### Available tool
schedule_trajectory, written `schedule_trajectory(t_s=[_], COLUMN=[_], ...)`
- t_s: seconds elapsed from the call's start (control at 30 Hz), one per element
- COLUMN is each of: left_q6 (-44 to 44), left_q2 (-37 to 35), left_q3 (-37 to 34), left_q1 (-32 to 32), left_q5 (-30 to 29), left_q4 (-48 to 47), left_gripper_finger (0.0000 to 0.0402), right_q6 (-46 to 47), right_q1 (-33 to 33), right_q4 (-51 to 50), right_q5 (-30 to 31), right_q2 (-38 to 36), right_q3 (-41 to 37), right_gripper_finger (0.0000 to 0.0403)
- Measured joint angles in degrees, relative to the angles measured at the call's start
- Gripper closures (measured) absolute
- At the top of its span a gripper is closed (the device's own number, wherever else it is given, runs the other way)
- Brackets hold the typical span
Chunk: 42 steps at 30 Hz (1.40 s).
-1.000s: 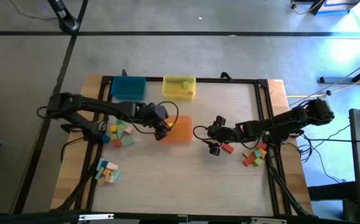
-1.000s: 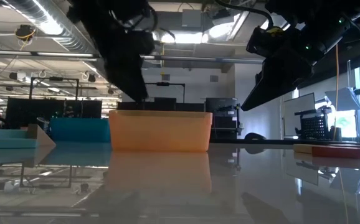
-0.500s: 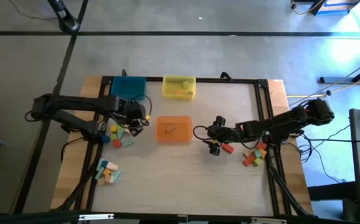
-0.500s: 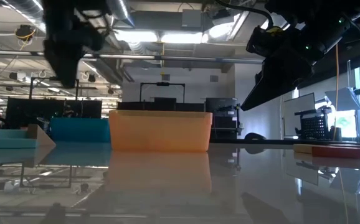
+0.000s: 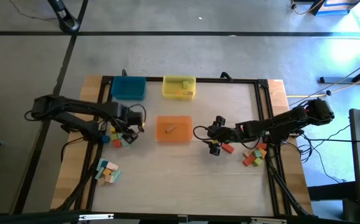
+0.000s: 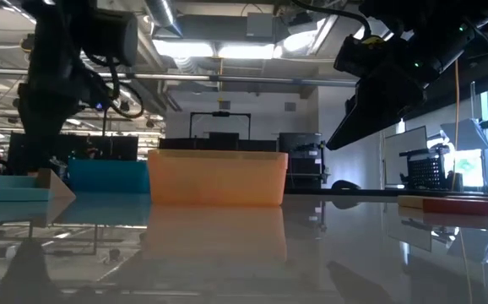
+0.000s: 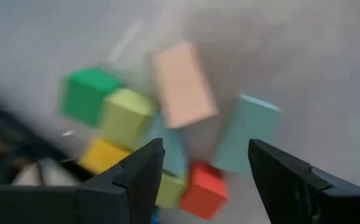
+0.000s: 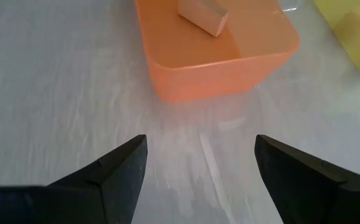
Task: Sort blocks by size
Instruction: Put the light blue rectangle block into the orange bin
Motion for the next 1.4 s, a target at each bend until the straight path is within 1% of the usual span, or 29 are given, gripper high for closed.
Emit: schedule_trajectory(t_s=[0.1,0.27,0.53,0.63,0.77,0.93,1.03,1.2,1.3,1.4], left_q6=[2.1,3.5,2.2,2.4,3.0,1.3,0.9,1.2,1.4,1.9], left_q2=[0.0,0.0,0.4,1.2,2.5,3.9,3.9,3.7,3.7,3.7], left_q3=[0.0,0.0,0.0,-1.2,-4.8,-8.1,-10.6,-12.1,-12.2,-12.2], left_q1=[-2.3,-6.5,-12.3,-13.5,-13.9,-13.2,-12.8,-12.7,-12.7,-12.7], left_q5=[2.9,3.3,0.5,-0.3,-0.5,-1.1,-1.1,-0.3,-0.1,0.2], left_q4=[2.6,3.7,4.3,7.2,11.4,12.2,16.1,18.3,18.5,18.9], left_gripper_finger=[0.0189,0.0198,0.0199,0.0199,0.0199,0.0199,0.0199,0.0201,0.0220,0.0256], right_q6=[0.0,0.0,0.0,0.1,-0.1,-0.1,-0.1,-0.1,-0.3,-0.3], right_q1=[0.0,0.0,0.0,0.0,0.0,0.0,0.0,0.0,0.0,0.0], right_q4=[0.1,0.1,0.2,0.2,0.2,0.3,0.3,0.7,1.0,1.2], right_q5=[0.0,0.0,0.0,0.0,0.1,0.1,0.1,0.1,0.1,0.1], right_q2=[0.0,0.0,0.0,0.0,0.0,0.0,0.0,0.0,0.0,0.0], right_q3=[0.0,0.0,0.0,0.0,0.0,0.0,0.0,0.0,0.0,0.0], right_gripper_finger=[0.0107,0.0107,0.0107,0.0107,0.0107,0.0107,0.0107,0.0107,0.0107,0.0107])
